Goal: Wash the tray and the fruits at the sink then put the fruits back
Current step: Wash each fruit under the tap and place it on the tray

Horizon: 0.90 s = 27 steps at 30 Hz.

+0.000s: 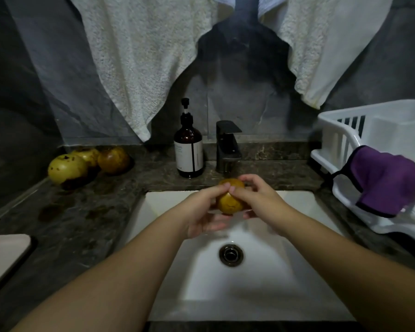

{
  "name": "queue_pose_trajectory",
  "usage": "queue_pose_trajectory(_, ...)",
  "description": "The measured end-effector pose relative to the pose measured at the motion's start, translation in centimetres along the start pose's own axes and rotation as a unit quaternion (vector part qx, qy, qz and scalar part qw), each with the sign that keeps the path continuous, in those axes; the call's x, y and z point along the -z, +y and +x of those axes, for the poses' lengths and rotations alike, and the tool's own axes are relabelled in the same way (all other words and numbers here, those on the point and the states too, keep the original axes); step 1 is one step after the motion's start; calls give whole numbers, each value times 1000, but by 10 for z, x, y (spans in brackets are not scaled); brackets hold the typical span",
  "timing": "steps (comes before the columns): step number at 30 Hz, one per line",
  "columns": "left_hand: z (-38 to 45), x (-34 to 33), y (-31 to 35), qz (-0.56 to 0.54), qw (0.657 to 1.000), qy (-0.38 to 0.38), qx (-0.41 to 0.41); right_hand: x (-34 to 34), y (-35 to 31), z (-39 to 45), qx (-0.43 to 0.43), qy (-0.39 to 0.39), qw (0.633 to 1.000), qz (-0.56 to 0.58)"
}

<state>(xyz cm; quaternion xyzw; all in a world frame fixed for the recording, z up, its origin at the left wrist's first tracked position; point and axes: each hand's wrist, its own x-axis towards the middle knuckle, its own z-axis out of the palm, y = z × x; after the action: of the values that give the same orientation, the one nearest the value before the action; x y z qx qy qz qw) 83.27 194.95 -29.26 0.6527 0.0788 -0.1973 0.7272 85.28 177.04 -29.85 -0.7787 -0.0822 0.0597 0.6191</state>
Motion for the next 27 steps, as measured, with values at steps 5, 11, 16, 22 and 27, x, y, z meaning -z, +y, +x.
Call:
queue_pose_trajectory(5,0,-2,0,-32,999,1,-17,9,-13,4,-20,71,995,-65)
queue_pose_trajectory(11,4,-6,-1,-49,998,14,-35,19,-58,19,133,134,969,-159)
queue_pose_trajectory(16,8,-9,1,-62,996,23,-63,18,-79,36,155,107,955,-231)
queue_pose_trajectory(22,11,-12,2,-61,995,19,-78,16,-76,47,140,93,951,-261)
queue_pose_trajectory(27,13,-11,0,-61,994,22,-83,19,-73,49,143,94,955,-241)
